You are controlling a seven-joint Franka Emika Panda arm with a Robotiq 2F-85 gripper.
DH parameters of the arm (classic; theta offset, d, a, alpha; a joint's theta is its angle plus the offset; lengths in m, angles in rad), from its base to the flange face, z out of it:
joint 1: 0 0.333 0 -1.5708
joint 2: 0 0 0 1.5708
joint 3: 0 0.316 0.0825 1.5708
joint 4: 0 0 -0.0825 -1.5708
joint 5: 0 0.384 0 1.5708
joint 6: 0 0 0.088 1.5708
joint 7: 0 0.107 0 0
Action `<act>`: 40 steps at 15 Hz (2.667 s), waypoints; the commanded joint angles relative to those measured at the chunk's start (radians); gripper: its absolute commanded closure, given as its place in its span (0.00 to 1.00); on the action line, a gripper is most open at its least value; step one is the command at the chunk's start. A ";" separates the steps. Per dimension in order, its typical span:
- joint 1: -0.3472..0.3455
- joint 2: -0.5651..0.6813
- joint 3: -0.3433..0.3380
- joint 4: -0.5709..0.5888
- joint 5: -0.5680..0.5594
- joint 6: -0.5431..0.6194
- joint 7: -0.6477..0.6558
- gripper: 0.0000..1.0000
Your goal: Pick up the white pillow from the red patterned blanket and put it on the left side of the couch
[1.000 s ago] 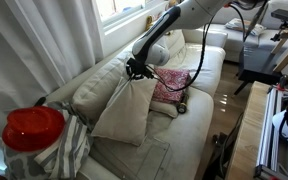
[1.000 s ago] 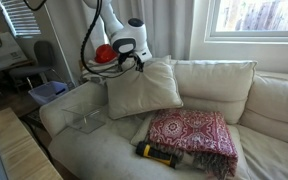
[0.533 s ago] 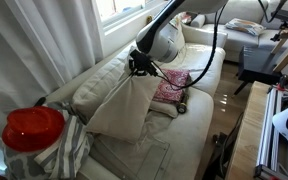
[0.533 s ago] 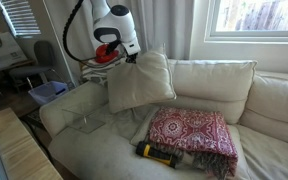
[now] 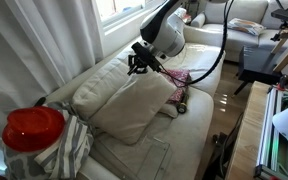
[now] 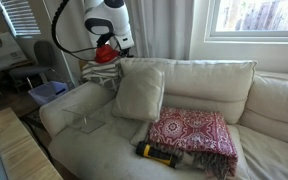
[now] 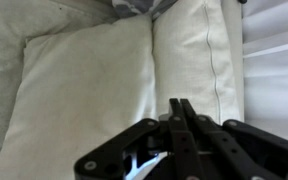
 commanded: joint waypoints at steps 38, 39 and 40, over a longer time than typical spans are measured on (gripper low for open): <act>0.733 0.242 -0.900 0.458 -0.426 -0.397 0.211 0.00; 0.732 0.280 -0.892 0.489 -0.421 -0.359 0.212 0.00; 0.745 0.313 -0.901 0.515 -0.420 -0.323 0.228 0.00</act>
